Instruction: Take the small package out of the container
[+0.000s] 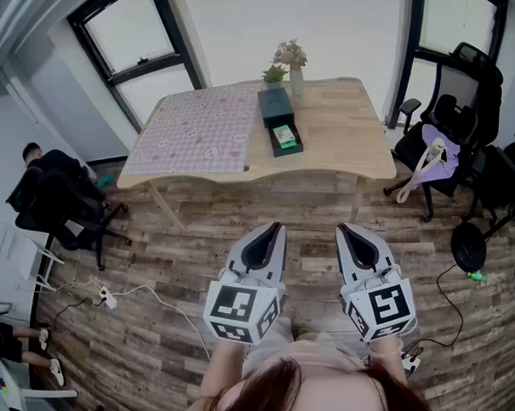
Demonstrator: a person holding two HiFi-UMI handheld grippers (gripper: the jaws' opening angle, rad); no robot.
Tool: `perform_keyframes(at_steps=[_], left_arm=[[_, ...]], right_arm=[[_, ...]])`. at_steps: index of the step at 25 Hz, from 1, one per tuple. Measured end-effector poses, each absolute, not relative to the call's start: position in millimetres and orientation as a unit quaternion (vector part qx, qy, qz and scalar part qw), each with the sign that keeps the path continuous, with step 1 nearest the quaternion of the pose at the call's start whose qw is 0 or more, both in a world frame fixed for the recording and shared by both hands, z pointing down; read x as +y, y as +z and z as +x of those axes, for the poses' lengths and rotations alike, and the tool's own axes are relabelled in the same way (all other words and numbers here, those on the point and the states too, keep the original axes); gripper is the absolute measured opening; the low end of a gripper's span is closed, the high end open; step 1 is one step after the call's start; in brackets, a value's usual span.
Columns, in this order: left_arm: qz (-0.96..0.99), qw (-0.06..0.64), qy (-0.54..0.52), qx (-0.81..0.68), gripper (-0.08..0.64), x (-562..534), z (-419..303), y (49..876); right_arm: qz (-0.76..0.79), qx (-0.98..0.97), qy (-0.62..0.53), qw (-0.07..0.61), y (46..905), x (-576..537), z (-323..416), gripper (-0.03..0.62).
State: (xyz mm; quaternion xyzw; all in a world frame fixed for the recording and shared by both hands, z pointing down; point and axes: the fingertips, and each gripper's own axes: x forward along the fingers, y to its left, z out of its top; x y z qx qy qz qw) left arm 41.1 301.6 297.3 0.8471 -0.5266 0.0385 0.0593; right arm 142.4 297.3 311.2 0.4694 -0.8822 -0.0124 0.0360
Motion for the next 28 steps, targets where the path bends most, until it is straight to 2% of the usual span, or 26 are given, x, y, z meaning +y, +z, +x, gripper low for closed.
perform_keyframes(at_steps=[16,28], left_arm=[[0.825,0.071,0.042,-0.559,0.017,320,65,303],[0.829,0.070,0.052,-0.552,0.017,281,58,311]], right_arm=[[0.431,-0.902,0.007,0.014,319,310,166,0.000],[0.436,-0.899,0.002,0.040,335,269,153,0.000]])
